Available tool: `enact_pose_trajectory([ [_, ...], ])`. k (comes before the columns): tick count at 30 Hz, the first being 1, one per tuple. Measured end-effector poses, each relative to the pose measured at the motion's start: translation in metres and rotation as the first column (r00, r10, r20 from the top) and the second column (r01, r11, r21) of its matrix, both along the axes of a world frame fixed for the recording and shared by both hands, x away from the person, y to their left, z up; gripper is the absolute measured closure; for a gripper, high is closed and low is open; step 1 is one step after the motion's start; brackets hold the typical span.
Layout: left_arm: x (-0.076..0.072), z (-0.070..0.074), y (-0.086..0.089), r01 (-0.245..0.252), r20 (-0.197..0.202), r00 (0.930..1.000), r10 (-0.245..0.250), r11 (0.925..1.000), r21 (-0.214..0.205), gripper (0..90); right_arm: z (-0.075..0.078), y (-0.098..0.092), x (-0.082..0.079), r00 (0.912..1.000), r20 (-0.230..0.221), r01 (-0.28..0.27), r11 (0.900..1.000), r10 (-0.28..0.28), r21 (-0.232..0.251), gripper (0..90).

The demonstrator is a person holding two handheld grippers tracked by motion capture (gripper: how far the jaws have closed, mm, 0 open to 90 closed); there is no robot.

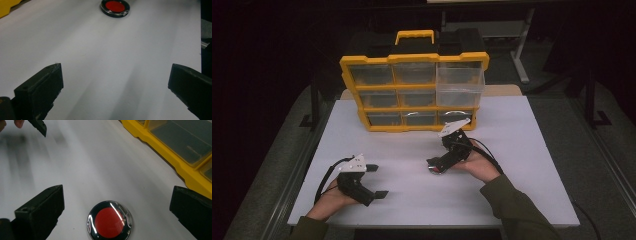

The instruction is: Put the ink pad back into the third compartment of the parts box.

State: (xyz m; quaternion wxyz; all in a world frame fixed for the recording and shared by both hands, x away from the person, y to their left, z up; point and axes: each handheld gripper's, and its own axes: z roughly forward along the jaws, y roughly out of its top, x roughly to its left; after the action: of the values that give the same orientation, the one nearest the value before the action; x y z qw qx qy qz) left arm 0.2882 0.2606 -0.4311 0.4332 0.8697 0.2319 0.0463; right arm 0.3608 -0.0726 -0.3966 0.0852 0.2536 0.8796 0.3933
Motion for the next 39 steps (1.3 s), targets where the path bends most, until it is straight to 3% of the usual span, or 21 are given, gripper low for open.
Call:
enact_pose_trajectory([
  [17,0.000,0.000,0.001,-0.003,0.001,1.0000,0.003,1.0000,-0.003,0.0,0.003,0.014,0.011,0.9997,-0.002,-0.024,0.9996,0.024,0.017,0.6],
  [39,0.000,0.000,0.001,0.001,0.002,1.0000,-0.001,1.0000,0.002,0.0,-0.010,0.018,0.011,0.9963,-0.046,-0.077,0.9921,0.073,-0.099,2.1],
])
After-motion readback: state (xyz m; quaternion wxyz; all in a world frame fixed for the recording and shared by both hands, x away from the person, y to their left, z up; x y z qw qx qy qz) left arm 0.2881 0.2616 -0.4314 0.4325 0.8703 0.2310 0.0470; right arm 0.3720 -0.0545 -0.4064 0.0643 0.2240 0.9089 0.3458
